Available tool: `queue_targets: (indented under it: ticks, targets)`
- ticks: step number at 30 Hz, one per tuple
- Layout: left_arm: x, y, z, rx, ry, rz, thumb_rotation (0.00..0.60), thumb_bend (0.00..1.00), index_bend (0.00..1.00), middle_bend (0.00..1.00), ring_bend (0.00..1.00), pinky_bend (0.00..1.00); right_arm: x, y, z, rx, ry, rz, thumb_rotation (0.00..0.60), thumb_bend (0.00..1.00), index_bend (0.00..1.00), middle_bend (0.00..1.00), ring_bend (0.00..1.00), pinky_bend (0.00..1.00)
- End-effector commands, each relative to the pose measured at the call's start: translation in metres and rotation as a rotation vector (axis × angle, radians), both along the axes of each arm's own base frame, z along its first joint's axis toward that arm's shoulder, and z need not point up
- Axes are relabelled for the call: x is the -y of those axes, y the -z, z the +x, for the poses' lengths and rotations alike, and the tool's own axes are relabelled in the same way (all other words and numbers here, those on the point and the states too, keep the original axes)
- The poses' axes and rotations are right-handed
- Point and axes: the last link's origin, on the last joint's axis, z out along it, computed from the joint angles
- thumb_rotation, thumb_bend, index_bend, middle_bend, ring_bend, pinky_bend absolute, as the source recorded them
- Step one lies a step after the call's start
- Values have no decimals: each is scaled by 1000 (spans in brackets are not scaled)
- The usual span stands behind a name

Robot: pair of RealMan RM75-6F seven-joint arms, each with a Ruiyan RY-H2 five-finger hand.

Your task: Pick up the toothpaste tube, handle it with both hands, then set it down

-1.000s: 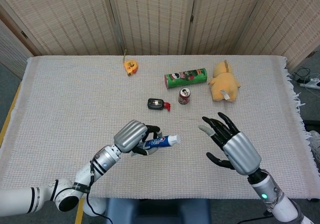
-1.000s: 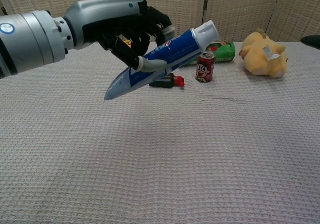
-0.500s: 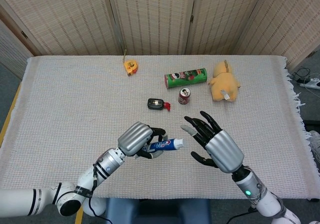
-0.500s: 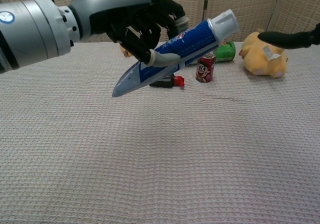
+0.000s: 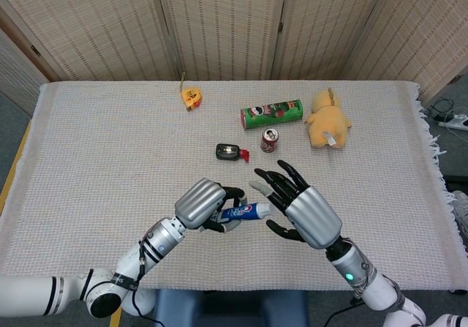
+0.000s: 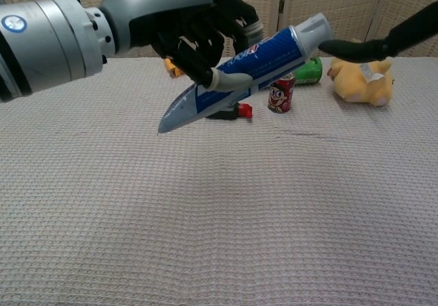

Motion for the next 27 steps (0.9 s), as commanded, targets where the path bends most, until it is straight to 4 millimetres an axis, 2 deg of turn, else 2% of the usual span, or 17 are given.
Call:
queue_targets:
  ticks: [1,27]
  targets:
    - [0,0,0,1,-1,0,600,529,716,777,699,660,1,0,0,0,1,1,558,360,119,98,154,0]
    - [7,-1,-5,5,32,1,600,530,730,786,698,652,6,-2,5,-8,7,-17,578,360,119,111,165,0]
